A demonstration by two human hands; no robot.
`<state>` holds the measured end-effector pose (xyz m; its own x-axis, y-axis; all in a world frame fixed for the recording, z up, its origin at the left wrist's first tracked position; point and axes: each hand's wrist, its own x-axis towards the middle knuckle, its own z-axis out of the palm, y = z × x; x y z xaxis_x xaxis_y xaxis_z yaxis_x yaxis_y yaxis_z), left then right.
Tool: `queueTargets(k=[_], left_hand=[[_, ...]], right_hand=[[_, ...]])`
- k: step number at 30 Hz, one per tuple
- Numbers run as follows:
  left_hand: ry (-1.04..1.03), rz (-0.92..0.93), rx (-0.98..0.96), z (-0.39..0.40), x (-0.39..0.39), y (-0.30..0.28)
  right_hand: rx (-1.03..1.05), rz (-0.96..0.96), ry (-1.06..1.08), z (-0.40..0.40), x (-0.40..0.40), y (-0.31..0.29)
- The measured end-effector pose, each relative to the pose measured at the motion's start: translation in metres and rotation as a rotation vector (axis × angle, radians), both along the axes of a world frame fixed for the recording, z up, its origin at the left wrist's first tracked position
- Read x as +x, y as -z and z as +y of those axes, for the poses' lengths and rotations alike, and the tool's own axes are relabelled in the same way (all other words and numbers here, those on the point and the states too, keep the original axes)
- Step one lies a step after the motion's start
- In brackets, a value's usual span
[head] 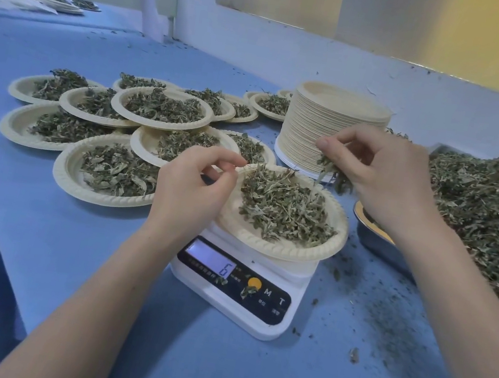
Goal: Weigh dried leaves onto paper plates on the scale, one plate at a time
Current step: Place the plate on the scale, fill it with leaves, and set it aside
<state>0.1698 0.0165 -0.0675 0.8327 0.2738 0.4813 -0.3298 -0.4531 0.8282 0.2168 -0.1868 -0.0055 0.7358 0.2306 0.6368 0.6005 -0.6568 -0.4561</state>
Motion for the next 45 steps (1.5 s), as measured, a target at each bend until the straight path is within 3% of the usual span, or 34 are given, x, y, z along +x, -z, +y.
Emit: queueTargets(k=[9,45], left_hand=[[-0.005,0.0,0.0,0.0,-0.0006,-0.0006],[-0.014,0.012,0.006,0.001,0.0,0.0001]], right_hand=[[-0.1,0.054,-0.029,0.0044,-0.006,0.0005],[-0.12,0.078,-0.06,0.003,-0.0056,0.002]])
